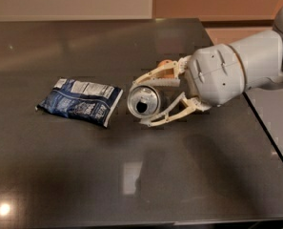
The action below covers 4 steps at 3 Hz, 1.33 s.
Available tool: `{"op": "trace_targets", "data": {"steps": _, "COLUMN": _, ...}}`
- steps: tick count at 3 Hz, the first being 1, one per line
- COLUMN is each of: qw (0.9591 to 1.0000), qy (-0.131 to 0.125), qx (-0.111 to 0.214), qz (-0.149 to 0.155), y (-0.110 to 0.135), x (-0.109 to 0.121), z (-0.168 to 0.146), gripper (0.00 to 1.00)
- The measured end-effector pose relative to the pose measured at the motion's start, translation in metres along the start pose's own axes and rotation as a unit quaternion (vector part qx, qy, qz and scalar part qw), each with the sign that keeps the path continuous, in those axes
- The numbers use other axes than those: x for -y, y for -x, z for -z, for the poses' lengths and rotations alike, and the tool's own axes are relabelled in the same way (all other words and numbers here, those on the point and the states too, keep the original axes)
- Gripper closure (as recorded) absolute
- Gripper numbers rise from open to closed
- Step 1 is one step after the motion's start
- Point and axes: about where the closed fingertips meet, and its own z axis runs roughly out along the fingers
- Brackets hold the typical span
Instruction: Place redbull can upright
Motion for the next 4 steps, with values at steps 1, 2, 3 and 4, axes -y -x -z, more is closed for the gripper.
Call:
{"op": "trace_targets", "data": {"steps": 1, "qw": 0.9991, "qy": -0.019, "qx": 0.034, "qz": -0.02, "y": 0.013, "x": 0.0, "z": 0.004, "gripper": 1.0}}
{"op": "trace_targets", "data": {"steps": 2, "qw": 0.9967, "qy": -0.021, "qx": 0.061, "qz": -0.048, "y": 0.019, "x": -0.005, "z": 0.005, "gripper": 1.0}}
{"op": "trace_targets", "data": {"steps": 3, "qw": 0.9905, "qy": -0.004, "qx": 0.099, "qz": -0.095, "y": 0.013, "x": -0.019, "z": -0.002, "gripper": 1.0}}
{"op": "trace_targets", "data": {"steps": 4, "qw": 0.983, "qy": 0.022, "qx": 0.127, "qz": -0.131, "y": 0.003, "x": -0.033, "z": -0.005, "gripper": 1.0}}
